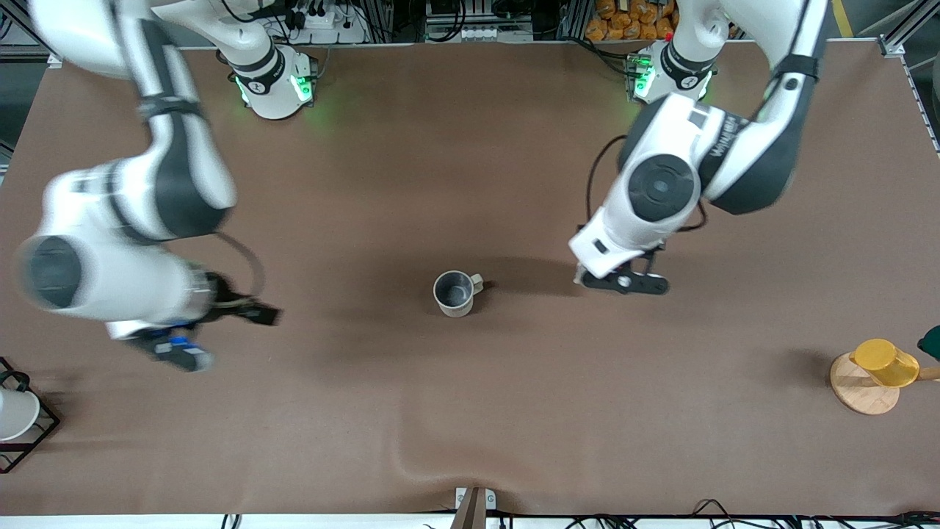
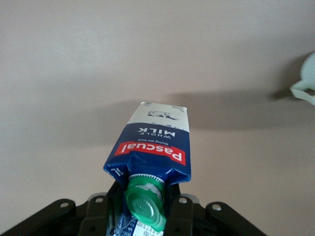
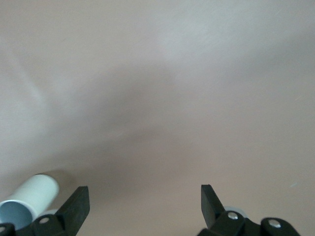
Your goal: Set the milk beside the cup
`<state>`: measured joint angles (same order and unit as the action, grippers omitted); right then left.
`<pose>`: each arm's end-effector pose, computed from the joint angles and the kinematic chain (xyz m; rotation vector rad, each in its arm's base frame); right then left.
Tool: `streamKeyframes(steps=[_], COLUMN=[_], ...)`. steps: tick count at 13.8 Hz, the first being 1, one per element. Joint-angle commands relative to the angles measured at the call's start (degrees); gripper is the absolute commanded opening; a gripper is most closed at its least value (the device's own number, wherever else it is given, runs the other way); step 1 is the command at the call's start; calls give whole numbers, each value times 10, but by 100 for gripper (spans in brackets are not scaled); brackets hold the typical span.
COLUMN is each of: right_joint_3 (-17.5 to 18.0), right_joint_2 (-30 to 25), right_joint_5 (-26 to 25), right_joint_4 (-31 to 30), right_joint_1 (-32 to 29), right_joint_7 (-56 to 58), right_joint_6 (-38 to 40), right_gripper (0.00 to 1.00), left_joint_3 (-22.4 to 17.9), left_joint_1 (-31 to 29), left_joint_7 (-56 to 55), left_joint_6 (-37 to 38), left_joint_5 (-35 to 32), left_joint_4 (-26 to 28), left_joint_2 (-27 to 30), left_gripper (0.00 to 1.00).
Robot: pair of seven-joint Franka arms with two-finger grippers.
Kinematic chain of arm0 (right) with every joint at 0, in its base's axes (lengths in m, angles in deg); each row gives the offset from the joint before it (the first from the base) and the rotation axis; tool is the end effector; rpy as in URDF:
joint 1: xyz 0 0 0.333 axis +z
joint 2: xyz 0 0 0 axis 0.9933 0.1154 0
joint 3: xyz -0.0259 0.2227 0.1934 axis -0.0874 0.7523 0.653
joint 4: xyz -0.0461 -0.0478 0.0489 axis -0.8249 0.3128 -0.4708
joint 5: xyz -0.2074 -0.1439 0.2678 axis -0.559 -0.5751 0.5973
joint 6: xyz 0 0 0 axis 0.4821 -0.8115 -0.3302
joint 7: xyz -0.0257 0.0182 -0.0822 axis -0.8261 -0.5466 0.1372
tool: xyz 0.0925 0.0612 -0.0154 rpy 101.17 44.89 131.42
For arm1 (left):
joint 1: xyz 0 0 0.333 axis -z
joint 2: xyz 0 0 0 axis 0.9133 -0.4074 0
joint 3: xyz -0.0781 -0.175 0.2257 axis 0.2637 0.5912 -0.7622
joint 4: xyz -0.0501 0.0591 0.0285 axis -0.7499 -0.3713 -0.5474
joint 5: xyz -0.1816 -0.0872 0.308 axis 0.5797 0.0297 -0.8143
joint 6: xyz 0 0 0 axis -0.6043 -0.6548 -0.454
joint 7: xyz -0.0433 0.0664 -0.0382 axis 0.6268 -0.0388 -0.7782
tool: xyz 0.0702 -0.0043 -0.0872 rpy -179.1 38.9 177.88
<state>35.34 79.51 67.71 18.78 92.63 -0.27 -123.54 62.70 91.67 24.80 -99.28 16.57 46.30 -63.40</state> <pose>0.6528 0.0922 0.4359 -3.0272 0.5280 0.2613 0.5389 -0.3057 0.4184 -3.0096 0.2198 0.2987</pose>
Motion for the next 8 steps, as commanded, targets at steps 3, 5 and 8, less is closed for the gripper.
streamKeyframes(steps=[3,5,8], right_joint_3=[10,4,3], right_joint_2=[-48,-68,-116], right_joint_5=[-36,-46,-46], right_joint_4=[-29,-30,-78], right_joint_1=[-84,-93,-117], right_joint_7=[174,177,185], right_joint_6=[15,26,21], right_gripper=[100,100,100], left_joint_3=[31,33,32], left_joint_1=[65,100,138], left_joint_7=[-76,-131,-183], left_joint_6=[12,8,1], left_joint_5=[4,6,40], left_joint_4=[-2,-5,-25], left_joint_2=[-1,-12,-33], left_gripper=[40,40,40])
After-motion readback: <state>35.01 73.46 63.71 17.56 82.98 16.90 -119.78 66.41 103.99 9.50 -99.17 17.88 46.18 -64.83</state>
